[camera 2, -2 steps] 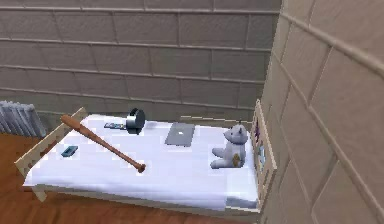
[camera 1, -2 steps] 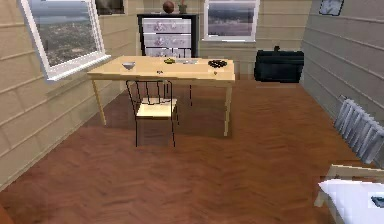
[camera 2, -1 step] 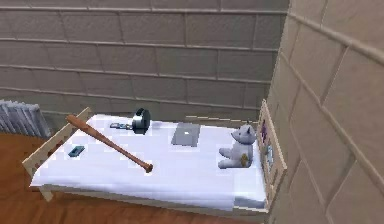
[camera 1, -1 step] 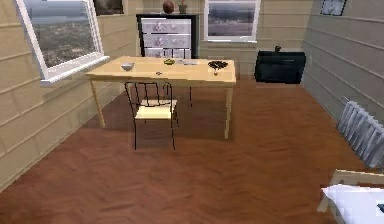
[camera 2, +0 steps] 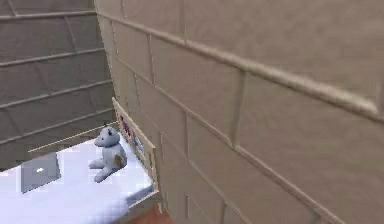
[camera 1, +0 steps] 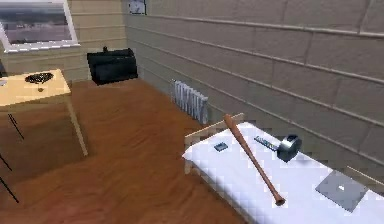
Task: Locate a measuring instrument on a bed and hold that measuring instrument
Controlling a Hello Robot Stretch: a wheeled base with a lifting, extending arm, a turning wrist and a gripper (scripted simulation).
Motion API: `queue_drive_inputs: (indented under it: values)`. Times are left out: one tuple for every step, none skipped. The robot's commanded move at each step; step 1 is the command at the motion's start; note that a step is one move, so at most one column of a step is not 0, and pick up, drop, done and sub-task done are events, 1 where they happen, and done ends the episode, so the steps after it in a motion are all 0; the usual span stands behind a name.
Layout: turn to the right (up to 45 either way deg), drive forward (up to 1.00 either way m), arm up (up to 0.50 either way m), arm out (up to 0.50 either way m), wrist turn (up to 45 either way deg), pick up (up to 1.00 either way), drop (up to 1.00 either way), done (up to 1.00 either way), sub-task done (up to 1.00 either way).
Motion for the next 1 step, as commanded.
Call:
queue_drive_inputs:
  values:
    - [33.0, 0.0, 0.0, 0.0, 0.0, 0.0, 0.0, 0.0, 0.0]
